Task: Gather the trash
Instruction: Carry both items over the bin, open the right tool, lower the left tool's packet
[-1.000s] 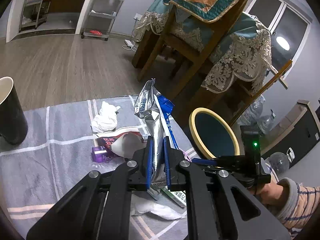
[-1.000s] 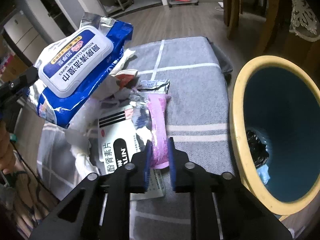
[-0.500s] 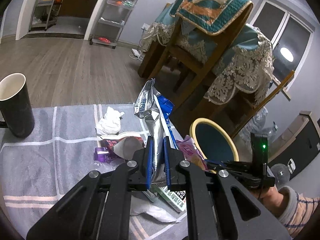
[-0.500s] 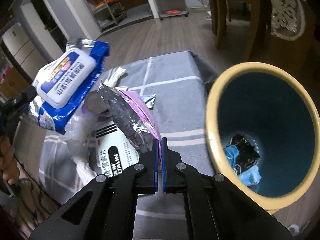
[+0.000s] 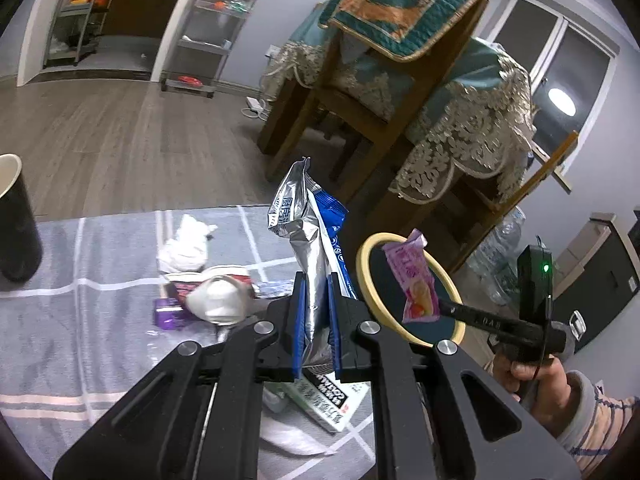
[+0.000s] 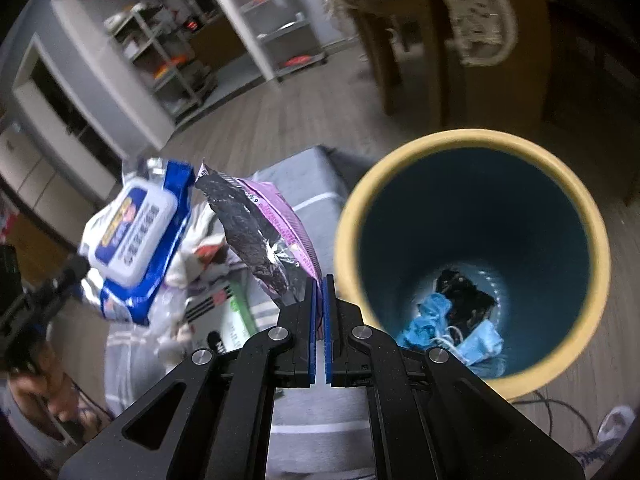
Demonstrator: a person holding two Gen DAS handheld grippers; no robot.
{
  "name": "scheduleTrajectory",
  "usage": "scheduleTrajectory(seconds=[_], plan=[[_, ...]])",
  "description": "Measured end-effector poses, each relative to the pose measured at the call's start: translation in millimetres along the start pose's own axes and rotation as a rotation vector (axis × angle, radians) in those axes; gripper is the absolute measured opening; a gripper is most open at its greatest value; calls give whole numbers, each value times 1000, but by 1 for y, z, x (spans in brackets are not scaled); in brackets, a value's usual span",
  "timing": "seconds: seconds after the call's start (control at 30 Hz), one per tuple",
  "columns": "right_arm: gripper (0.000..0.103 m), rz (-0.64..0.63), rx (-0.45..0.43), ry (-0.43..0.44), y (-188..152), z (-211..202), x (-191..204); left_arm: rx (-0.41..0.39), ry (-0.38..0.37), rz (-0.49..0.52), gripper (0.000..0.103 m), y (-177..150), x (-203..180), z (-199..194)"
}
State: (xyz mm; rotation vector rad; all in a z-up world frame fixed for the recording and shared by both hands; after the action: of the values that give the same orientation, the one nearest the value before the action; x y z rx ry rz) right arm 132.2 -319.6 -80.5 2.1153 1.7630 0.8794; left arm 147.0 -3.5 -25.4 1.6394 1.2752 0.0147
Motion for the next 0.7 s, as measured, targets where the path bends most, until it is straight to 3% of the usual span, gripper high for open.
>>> scheduleTrajectory(seconds=[0.33, 0.7], plan=[[4, 130, -84, -84, 6, -26, -45, 67, -64, 70, 10, 1, -52, 55], [4, 274, -66, -122, 4, -23, -92, 133, -70, 101, 10, -3, -107, 135]])
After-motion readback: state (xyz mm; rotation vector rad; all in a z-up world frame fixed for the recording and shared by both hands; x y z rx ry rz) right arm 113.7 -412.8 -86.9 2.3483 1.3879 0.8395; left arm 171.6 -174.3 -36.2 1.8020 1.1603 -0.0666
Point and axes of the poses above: each gripper's, at about its wrist camera, not at the fingertips, and z roughly the way its jaws point, x to its left, y to its top, the point moved 1 cm from there along z, roughly the way its jaws point, and after that the axes turned 8 degrees about -y, right-handed, at the moved point
